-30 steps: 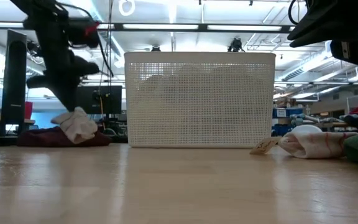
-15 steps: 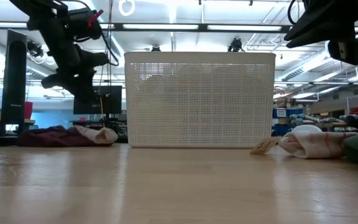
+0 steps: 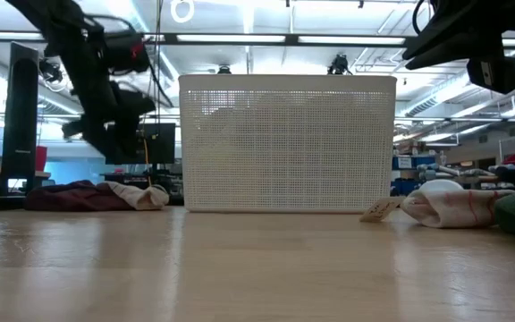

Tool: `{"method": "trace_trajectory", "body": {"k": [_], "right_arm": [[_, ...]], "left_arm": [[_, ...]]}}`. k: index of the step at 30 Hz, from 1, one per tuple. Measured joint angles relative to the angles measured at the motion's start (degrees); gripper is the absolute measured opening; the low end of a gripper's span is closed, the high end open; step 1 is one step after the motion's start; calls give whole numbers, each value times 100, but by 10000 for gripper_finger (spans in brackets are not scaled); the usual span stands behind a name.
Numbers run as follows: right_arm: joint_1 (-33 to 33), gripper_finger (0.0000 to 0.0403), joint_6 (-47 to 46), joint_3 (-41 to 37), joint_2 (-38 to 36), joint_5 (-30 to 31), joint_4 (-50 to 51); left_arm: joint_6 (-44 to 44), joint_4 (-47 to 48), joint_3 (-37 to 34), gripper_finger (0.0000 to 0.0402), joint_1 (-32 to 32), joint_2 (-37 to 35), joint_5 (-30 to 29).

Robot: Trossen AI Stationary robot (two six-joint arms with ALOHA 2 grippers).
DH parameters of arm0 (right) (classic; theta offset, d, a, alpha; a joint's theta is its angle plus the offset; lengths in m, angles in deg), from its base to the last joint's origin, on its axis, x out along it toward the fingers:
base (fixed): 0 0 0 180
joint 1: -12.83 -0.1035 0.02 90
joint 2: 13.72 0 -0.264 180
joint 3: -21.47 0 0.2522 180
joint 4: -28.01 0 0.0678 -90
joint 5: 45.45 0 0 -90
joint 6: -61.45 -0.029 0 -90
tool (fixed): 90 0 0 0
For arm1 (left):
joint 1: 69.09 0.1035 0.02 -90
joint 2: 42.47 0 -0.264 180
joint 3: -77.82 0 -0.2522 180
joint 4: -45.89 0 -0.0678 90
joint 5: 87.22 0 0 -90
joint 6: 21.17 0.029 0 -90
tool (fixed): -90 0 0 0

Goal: Sort clothes
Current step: Put the left pink striped sock into the white bin

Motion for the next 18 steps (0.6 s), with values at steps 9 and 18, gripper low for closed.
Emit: {"method": "trace_trajectory", "body": {"k": [9, 18], "right_arm": [[138, 51, 42, 0, 0, -9, 2], [169, 50, 42, 0, 0, -34, -2]], "left_arm": [[-111, -458, -413, 206, 22, 606, 118], [-31, -713, -409, 203, 25, 1423, -247]]}}
